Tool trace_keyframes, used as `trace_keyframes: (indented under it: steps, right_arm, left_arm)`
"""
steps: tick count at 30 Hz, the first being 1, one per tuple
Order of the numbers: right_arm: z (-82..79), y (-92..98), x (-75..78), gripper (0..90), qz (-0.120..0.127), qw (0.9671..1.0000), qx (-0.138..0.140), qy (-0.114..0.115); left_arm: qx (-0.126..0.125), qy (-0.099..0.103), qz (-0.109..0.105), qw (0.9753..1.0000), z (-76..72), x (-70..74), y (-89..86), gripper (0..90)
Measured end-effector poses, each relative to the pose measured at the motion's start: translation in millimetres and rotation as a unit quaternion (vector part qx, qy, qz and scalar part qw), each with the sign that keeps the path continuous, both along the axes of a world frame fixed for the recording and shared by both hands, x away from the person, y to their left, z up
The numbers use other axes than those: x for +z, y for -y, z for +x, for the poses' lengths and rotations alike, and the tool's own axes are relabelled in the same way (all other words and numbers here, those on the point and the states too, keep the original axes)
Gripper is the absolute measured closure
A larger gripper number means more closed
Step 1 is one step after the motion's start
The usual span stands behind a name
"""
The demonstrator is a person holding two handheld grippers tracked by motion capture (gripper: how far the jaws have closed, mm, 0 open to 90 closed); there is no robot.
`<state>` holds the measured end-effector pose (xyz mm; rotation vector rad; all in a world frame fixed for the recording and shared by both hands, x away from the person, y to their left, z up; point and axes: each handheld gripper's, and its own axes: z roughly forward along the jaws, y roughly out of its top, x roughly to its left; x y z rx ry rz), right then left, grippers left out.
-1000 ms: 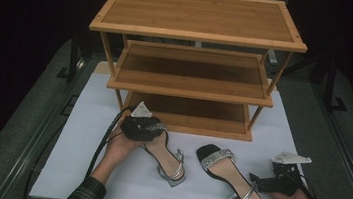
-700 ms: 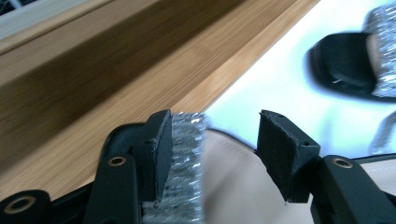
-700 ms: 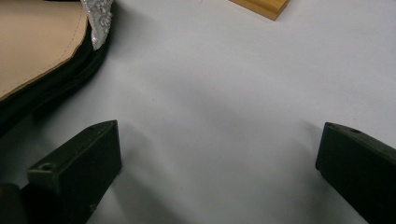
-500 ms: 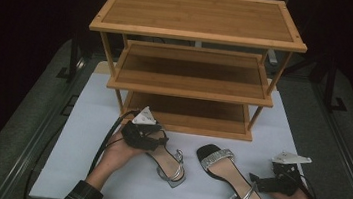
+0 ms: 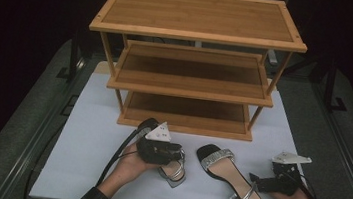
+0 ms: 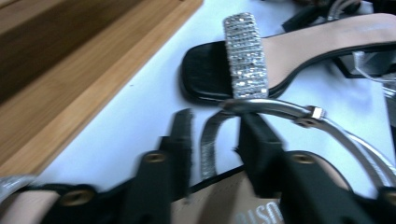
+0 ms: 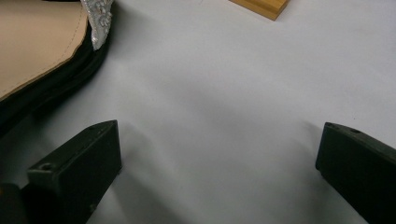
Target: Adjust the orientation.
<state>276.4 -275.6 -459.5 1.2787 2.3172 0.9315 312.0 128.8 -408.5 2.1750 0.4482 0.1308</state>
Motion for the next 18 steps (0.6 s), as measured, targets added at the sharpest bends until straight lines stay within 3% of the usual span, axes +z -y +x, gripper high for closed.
trace_keyframes:
  steps: [2, 4, 18]
  right_arm:
    - [0.0, 0.0, 0.0, 0.0, 0.000, 1.0000, 0.000, 0.000]
    - [0.0, 0.0, 0.0, 0.0, 0.000, 1.0000, 0.000, 0.000]
    - [0.0, 0.1, 0.0, 0.0, 0.000, 1.0000, 0.000, 0.000]
  left_arm:
    - [0.001, 0.015, 0.009, 0.9998, -1.9, 2.1, -1.0, 78.6]
    - [0.007, 0.017, 0.010, 0.9998, -2.7, 6.5, -5.3, 80.8]
    - [0.000, 0.012, 0.009, 0.9999, -16.6, 28.7, -41.6, 82.7]
